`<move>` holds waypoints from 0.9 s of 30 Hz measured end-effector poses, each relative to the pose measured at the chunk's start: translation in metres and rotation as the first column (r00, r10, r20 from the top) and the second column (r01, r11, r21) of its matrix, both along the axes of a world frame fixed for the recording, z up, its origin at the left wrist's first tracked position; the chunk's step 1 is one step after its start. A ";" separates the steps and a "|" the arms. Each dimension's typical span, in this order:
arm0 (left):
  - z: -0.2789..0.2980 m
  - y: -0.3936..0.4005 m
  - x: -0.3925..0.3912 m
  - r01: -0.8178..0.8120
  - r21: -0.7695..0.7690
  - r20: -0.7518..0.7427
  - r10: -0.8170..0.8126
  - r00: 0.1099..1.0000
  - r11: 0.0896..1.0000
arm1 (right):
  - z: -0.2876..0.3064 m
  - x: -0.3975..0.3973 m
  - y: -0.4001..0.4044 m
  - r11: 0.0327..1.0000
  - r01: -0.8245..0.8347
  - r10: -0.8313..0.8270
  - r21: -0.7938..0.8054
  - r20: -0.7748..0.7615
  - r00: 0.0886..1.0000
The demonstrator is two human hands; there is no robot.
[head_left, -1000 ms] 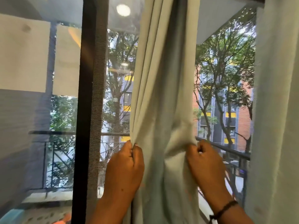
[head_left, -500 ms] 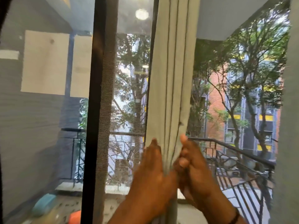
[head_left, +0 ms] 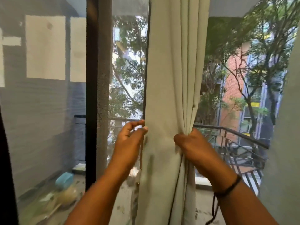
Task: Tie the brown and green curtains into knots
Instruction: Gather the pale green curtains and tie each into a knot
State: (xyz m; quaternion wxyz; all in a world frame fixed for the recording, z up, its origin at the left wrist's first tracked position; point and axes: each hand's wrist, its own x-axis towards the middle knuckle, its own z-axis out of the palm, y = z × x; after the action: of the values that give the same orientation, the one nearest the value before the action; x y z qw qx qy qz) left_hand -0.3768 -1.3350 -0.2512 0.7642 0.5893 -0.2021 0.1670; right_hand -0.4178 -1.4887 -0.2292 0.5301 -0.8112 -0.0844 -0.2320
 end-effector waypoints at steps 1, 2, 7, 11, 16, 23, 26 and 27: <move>0.001 0.003 0.003 0.021 0.018 -0.021 -0.020 1.000 1.000 | -0.002 0.001 -0.003 0.999 -0.020 0.021 0.032 -0.022 1.000; -0.001 0.005 0.005 0.053 0.060 -0.045 -0.050 0.998 0.997 | -0.007 0.001 -0.005 0.995 -0.052 0.055 0.082 -0.046 0.997; -0.021 -0.014 0.003 0.122 0.260 -0.135 -0.089 0.987 0.958 | -0.053 0.018 0.001 0.939 -0.167 0.226 0.299 -0.173 0.959; -0.063 -0.024 0.010 0.137 0.204 -0.143 -0.109 0.984 0.969 | -0.087 0.026 0.025 0.942 -0.136 0.188 0.307 -0.146 0.971; -0.121 -0.017 0.027 0.204 0.167 -0.212 -0.167 0.963 0.965 | -0.126 0.034 0.046 0.990 -0.022 0.047 0.138 -0.178 0.983; -0.152 0.009 0.011 0.259 0.197 -0.237 -0.210 0.948 0.946 | -0.134 0.043 0.046 0.993 0.062 -0.033 0.097 -0.271 0.962; -0.152 0.005 0.005 0.172 0.259 -0.202 -0.121 0.972 0.950 | -0.128 0.037 0.043 0.988 -0.099 0.138 0.118 -0.400 0.906; -0.149 0.004 0.005 0.111 0.268 -0.175 -0.065 0.982 0.957 | -0.125 0.035 0.044 0.978 -0.156 0.201 0.142 -0.402 0.893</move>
State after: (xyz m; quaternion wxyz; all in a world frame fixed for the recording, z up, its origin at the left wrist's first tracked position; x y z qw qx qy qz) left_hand -0.3719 -1.3313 -0.4006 0.6951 0.6923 -0.1860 0.0538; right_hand -0.3832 -1.4449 -0.3543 0.5972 -0.8014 -0.0317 -0.0092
